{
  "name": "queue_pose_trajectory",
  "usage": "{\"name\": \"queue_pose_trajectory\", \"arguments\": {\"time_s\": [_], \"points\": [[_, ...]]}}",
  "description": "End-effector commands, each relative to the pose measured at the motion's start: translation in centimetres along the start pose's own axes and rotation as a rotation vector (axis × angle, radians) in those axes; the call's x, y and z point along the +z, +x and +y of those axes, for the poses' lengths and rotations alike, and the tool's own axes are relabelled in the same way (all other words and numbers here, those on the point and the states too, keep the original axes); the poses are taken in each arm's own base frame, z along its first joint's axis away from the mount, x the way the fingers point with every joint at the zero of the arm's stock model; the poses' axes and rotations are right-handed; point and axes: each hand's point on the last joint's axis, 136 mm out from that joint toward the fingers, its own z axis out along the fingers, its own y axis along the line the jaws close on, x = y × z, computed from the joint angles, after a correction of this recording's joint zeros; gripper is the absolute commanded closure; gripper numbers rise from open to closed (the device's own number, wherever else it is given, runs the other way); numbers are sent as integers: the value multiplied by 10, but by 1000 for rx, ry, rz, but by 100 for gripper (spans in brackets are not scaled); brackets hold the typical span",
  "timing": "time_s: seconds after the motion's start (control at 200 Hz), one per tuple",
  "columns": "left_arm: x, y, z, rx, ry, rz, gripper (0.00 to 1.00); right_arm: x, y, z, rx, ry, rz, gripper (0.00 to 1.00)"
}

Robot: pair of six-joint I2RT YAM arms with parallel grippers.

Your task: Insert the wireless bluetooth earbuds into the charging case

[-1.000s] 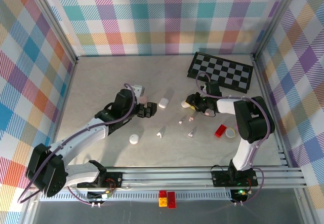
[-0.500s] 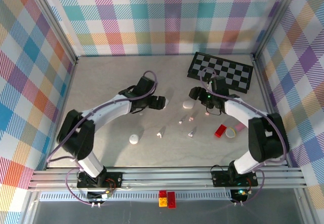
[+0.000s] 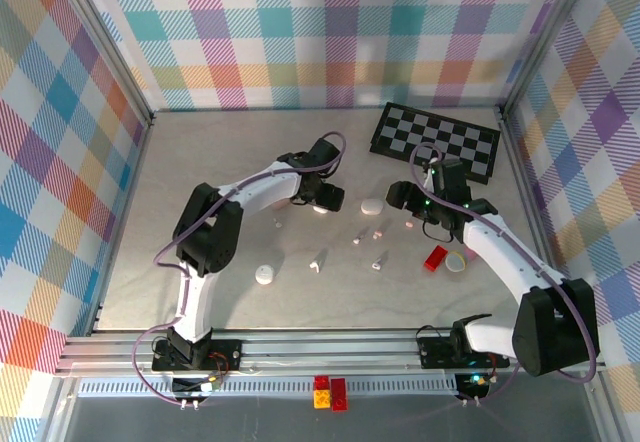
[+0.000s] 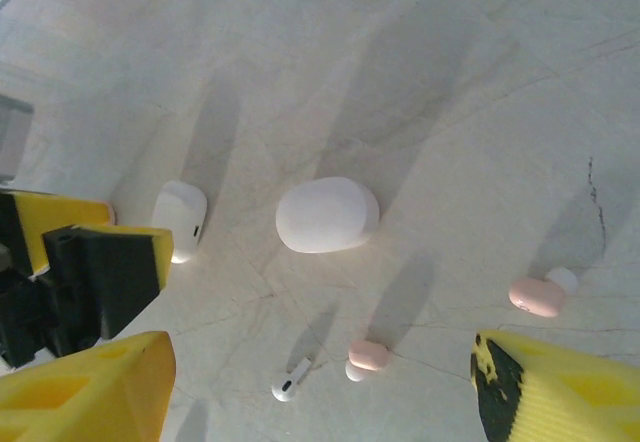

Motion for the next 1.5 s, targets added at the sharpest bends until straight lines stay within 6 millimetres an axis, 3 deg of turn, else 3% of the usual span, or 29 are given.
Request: {"name": "queue_pose_trajectory", "arguments": {"time_s": [0.0,0.195,0.435,0.495,0.575,0.855,1.065,1.295,1.415,1.495], "points": [[5,10,-4,69,-12,83,18,-4,5,-5,-20,19,8,22],[18,14,-4,92,-23,136,28,-4,4,-2,-22,7,11,22],[26,22,-9,104,0,181,33,-2,3,-2,-23,8,12,22],[27,22,-11,110,5,182,34,-1,4,-2,-20,8,17,22],[29,22,-12,111,11,182,45,-2,3,-1,-18,3,13,22],[24,19,-12,120,17,152,55,-11,-1,7,-23,-23,3,22],[-16,1,-15,149,62,-28,61,-22,-2,18,-42,-64,-1,22],[-78,-5,-41,325,253,-286,63,-30,-1,27,-93,-90,39,22],[-111,-1,-61,483,355,-427,61,-36,3,47,-123,-179,87,23],[-122,10,-74,610,390,-468,60,-41,10,68,-137,-296,149,23]]}}
